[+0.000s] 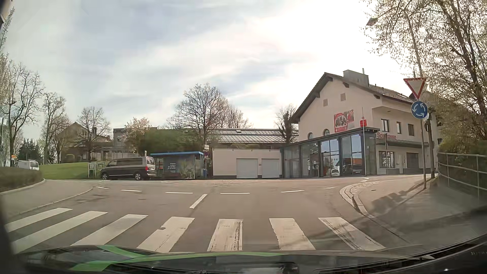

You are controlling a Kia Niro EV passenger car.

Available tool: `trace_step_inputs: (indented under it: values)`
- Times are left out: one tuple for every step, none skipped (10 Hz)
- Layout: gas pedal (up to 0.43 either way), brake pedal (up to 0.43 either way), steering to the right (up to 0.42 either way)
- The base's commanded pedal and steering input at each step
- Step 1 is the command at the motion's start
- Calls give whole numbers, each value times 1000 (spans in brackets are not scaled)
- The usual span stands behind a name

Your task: Follow the waypoints while adhering to traffic rules and regulations

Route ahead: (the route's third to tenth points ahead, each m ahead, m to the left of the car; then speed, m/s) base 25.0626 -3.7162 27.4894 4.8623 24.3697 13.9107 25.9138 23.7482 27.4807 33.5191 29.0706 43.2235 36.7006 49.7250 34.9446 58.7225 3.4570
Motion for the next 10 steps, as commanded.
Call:
trace_step_inputs:
  values:
    - [98,0,47]
    - [98,0,47]
    - [98,0,47]
    - [98,0,48]
    - [98,0,47]
    - [110,0,47]
    - [138,0,48]
    - [150,0,50]
    - [169,0,55]
    - [189,0,64]
